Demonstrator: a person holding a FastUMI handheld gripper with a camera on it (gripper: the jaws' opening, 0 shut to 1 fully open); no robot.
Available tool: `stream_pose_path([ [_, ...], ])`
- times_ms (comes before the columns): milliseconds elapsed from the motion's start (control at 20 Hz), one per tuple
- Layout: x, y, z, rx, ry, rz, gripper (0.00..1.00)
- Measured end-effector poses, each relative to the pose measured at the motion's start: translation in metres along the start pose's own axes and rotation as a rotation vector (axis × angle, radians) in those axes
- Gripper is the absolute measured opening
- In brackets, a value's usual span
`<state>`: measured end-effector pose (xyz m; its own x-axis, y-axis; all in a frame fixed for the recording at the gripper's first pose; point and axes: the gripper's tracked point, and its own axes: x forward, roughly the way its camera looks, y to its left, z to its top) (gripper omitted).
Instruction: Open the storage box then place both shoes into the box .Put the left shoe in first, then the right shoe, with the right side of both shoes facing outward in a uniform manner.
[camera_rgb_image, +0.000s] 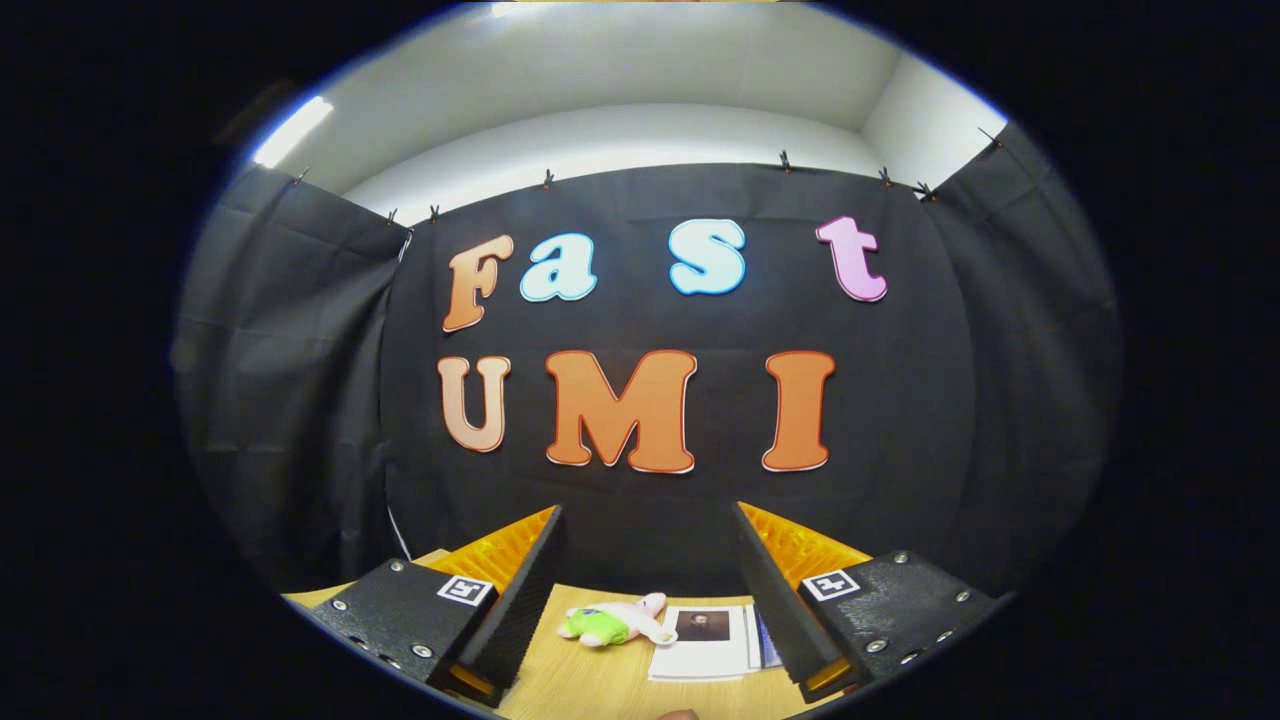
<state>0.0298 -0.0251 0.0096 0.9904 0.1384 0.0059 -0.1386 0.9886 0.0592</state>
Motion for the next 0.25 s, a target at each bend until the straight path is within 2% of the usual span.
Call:
stream_pose_path([
  [250,0.0057,-0.0128,-0.0029,-0.041,-0.04,-0.019,0.97],
])
